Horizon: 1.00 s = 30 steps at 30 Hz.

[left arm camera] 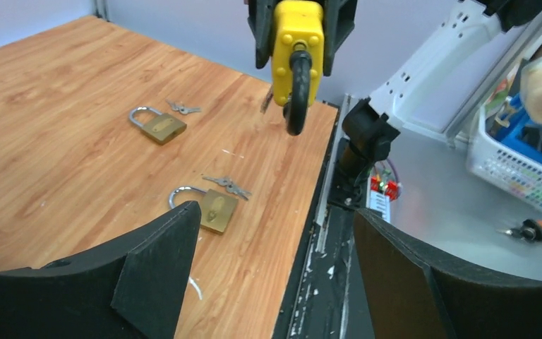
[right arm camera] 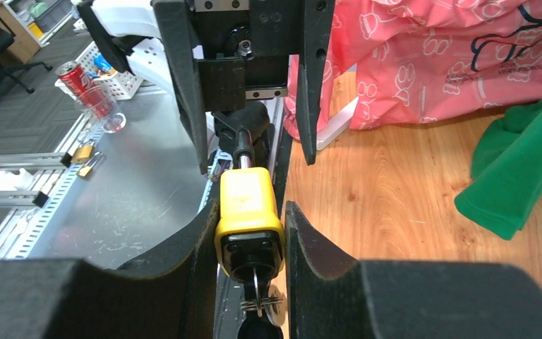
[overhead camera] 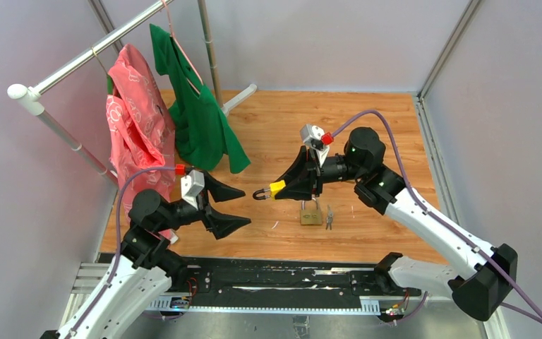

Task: Lock with the key
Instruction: Lock the lock.

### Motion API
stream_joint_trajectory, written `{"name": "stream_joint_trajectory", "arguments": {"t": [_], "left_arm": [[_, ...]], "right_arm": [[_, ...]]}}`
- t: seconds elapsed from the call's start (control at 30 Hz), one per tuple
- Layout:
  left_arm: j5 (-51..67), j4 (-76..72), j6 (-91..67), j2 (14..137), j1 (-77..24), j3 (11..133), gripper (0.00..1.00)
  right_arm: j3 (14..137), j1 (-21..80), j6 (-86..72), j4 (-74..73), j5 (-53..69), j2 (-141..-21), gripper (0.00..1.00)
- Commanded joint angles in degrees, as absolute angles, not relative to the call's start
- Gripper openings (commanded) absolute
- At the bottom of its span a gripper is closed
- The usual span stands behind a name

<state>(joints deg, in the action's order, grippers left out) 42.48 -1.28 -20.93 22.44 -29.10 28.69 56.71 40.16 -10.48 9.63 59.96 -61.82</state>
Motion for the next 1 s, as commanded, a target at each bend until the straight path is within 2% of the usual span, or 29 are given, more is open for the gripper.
{"name": "stream_joint_trajectory", "arguments": {"t": [0.0,0.1,0.3,0.73,0.97], "left_arm": [[50.89,-1.02,-12.24,26.98,-29.18,32.44,0.85],[54.10,-9.36,-15.70,31.85,-29.32,34.12,0.87],[48.06,-18.72,-19.28,32.41,-30.19,32.05,0.84],[47.22,-19.95,-23.87,38.32,-31.15,34.28,0.47],[46.68,-19.95,-22.85,39.99,-31.95,33.90,0.32]], "right_arm": [[58.09,40.87,-7.39,12.39,60.19,-62.27,0.00],[58.21,40.90,-7.40,12.38,61.20,-61.17,0.00],[54.12,40.86,-6.81,13.72,57.81,-57.60,0.00],[58.33,40.89,-2.91,9.93,58.34,-61.05,0.00],[58.64,40.92,-2.16,8.26,57.66,-60.77,0.00]]}}
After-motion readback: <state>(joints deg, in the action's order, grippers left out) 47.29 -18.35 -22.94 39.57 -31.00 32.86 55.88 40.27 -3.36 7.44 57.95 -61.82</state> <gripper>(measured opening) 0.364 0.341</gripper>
